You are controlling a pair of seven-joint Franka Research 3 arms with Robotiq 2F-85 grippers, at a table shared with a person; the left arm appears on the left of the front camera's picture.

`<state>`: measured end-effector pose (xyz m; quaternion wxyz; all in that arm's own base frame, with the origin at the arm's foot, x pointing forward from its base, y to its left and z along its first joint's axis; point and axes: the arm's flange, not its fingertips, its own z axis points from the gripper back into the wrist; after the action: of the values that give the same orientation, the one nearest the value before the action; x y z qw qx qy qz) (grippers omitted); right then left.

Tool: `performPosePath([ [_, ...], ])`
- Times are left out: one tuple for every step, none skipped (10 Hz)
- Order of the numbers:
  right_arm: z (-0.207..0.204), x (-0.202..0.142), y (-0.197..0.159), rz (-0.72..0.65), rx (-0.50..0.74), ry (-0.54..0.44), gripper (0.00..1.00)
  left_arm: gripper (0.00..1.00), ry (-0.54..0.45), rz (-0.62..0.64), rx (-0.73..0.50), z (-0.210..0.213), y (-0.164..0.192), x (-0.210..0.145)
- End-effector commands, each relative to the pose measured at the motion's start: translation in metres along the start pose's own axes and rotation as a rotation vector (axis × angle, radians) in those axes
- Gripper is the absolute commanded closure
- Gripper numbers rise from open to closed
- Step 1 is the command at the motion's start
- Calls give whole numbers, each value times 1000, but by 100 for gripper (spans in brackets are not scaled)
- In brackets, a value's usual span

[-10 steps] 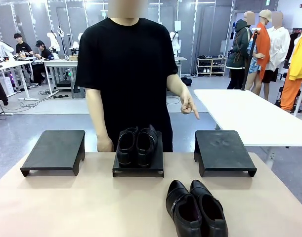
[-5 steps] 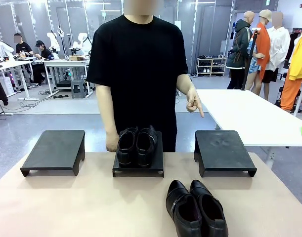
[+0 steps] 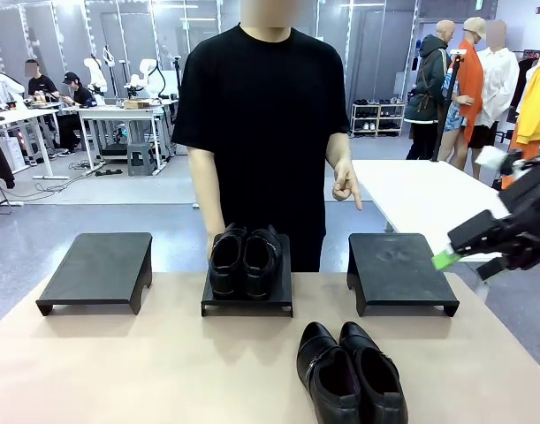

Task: Place the shoes on the stand as instructed by the person.
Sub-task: Pick up another pair of Shoes and place it on the Shoes Stand indicated by the person.

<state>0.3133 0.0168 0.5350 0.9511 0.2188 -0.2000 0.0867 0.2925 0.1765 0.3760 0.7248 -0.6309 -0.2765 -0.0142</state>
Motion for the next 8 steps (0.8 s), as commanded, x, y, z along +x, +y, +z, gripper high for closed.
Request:
performPosePath([
  [-23, 4, 15, 2, -81, 51, 0, 0, 13, -21, -9, 2, -3, -1],
  [-40, 5, 30, 42, -113, 87, 0, 0, 13, -21, -9, 2, -3, -1],
  [-56, 4, 41, 59, -129, 114, 0, 0, 13, -21, -9, 2, -3, -1],
  [-74, -3, 51, 82, -169, 149, 0, 0, 13, -21, -9, 2, -3, -1],
  [-93, -12, 61, 93, -185, 192, 0, 0, 13, -21, -9, 2, -3, -1],
  [-110, -20, 69, 95, -195, 217, 0, 0, 13, -21, -9, 2, -3, -1],
  [-128, -26, 75, 111, -221, 251, 0, 0, 13, -21, -9, 2, -3, -1],
  [-142, -31, 79, 114, -238, 279, 0, 0, 13, -21, -9, 2, -3, -1],
])
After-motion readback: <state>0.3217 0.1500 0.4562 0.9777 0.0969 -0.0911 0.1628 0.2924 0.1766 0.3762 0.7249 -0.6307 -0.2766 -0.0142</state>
